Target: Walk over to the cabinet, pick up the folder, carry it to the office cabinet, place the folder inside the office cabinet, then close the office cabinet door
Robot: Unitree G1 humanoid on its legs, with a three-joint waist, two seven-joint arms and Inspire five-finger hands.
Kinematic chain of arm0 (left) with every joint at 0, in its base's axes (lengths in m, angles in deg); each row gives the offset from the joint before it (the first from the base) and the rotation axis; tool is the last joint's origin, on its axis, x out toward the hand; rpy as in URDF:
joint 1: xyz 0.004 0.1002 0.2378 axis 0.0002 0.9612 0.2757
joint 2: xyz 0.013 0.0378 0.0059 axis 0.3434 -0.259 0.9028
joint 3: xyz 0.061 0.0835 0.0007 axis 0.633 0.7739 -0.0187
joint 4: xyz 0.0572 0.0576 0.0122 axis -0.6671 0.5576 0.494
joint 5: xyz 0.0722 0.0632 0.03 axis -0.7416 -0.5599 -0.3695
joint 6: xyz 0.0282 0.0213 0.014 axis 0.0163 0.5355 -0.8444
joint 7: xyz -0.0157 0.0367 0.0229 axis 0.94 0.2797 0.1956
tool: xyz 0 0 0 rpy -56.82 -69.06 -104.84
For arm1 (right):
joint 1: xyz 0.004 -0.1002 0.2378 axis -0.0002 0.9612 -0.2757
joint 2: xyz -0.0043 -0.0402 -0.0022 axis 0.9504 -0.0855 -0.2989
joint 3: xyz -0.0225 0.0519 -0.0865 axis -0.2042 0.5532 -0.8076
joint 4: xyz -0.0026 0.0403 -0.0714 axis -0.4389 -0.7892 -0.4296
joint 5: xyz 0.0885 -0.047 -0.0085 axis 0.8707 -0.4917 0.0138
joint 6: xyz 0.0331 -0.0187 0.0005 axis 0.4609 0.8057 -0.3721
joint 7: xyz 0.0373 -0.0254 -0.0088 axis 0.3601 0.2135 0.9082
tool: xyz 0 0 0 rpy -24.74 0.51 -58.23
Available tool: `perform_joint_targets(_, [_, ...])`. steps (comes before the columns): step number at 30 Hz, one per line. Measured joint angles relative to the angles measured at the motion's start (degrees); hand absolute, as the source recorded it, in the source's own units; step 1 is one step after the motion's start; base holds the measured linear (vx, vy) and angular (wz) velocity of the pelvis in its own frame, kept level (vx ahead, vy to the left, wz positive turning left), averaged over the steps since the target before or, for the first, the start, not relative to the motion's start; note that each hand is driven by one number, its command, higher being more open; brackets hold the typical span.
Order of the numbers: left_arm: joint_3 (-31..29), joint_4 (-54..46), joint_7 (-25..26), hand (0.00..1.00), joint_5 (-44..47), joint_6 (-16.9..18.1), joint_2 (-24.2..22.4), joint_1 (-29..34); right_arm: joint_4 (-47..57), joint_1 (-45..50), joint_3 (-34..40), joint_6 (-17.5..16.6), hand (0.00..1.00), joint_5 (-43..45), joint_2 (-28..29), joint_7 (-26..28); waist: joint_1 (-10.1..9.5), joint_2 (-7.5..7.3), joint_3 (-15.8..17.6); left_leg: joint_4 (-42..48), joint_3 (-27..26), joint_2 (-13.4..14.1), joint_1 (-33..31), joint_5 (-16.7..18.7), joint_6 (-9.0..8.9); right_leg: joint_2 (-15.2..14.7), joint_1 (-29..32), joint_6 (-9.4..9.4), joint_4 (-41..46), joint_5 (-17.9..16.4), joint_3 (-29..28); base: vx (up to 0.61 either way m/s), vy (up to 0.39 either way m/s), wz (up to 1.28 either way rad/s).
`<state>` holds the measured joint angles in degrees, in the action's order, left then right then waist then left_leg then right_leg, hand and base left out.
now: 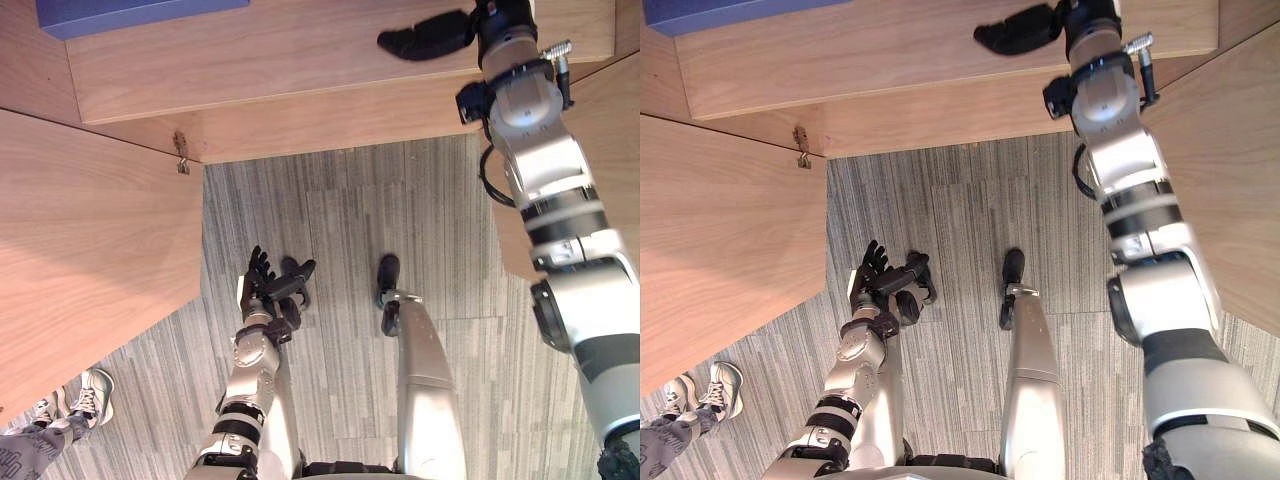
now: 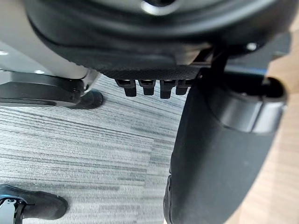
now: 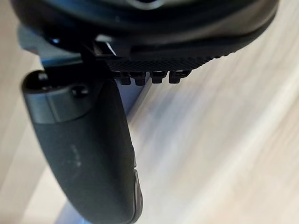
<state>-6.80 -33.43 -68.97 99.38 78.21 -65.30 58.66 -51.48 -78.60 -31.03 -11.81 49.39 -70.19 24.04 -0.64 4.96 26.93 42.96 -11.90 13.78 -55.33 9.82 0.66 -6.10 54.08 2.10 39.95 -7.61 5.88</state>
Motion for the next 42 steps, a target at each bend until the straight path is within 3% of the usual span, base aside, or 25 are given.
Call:
perform_joint_targets(7, [0.0, -3.4, -2.1, 1.00, -1.3, 0.1, 0.8, 5.4, 11.3, 12.9, 1.4, -2.6, 1.00, -0.7, -3.4, 2.1, -0.14, -0.77, -0.4, -0.7, 0.0, -0.5, 0.6, -0.2, -0.07, -0.4, -0.3, -0.04, 0.1, -0.2, 0.3, 0.00, -0.010, 0.03])
perform_joint_targets(8, [0.0, -3.4, -2.1, 1.00, -1.7, 0.1, 0.7, 5.7, 11.8, 13.7, 2.0, -3.0, 0.00, -1.4, -3.4, 2.0, -0.19, -0.77, -0.4, -0.7, 0.0, -0.6, 0.7, -0.2, -0.07, -0.4, -0.3, -0.01, 0.1, -0.2, 0.3, 0.00, -0.002, 0.06])
perform_joint_targets(10, [0.0, -3.4, -2.1, 1.00, -3.2, 0.2, 0.6, 6.1, 12.0, 14.6, 3.1, -3.8, 0.00, -2.4, -3.1, 1.6, -0.29, -0.78, -0.4, -0.8, 0.0, -0.9, 0.8, -0.2, -0.02, -0.7, -0.5, 0.06, 0.1, -0.3, 0.3, -0.01, -0.001, 0.05])
perform_joint_targets(14, [0.1, -2.7, -1.8, 1.00, -5.0, 1.1, 0.6, 6.0, 12.0, 14.7, 7.1, -5.4, 0.00, -6.5, 0.4, -4.7, -1.00, -0.79, -0.4, -0.9, 0.0, -1.1, 0.8, -0.3, 0.07, -0.9, -0.5, 0.11, 0.0, -0.3, 0.1, 0.00, 0.000, 0.00])
perform_joint_targets(23, [0.2, 1.9, 2.0, 1.00, -5.7, 3.1, -0.5, 2.8, 4.4, 5.5, 9.4, -4.4, 0.00, -16.1, 8.3, -16.1, -1.61, -0.79, -0.4, -2.7, -0.2, -1.9, 0.9, -1.2, 0.13, -1.4, -0.1, 0.10, -0.5, -0.3, 0.1, 0.01, -0.012, 0.03])
perform_joint_targets(33, [-0.4, 4.3, 5.4, 1.00, -5.6, 4.1, -1.7, -0.3, -7.0, -4.5, 11.9, 0.2, 0.00, -21.6, 13.3, -20.6, -2.04, -0.79, -0.4, -2.7, 0.0, -2.0, -1.2, -1.2, 0.13, -1.5, 1.8, 0.13, -0.7, -0.2, 0.3, 0.00, 0.000, 0.00])
perform_joint_targets(42, [-0.7, 4.0, 5.8, 1.00, -5.6, 4.9, -2.3, -1.7, -12.0, -5.3, 13.4, 2.8, 0.00, -27.7, 14.5, -21.0, -2.48, -0.78, -0.4, -0.4, 1.0, -1.9, -4.6, -1.2, 0.12, -1.9, 4.3, 0.07, 1.3, -0.5, 1.0, 0.01, -0.001, 0.02])
